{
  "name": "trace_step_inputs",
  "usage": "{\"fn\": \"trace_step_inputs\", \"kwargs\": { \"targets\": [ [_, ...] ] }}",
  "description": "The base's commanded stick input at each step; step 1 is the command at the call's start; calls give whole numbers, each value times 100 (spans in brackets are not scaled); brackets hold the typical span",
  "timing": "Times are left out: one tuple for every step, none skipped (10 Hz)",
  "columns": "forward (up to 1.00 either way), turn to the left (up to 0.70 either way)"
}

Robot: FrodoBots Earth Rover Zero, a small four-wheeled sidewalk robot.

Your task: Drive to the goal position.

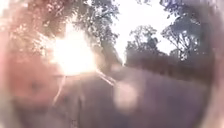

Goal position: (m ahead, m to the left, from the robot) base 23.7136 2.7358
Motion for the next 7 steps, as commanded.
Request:
{"fn": "trace_step_inputs", "kwargs": {
  "targets": [
    [100,-21],
    [100,-5],
    [100,0],
    [100,0],
    [100,0],
    [100,0],
    [100,0]
  ]
}}
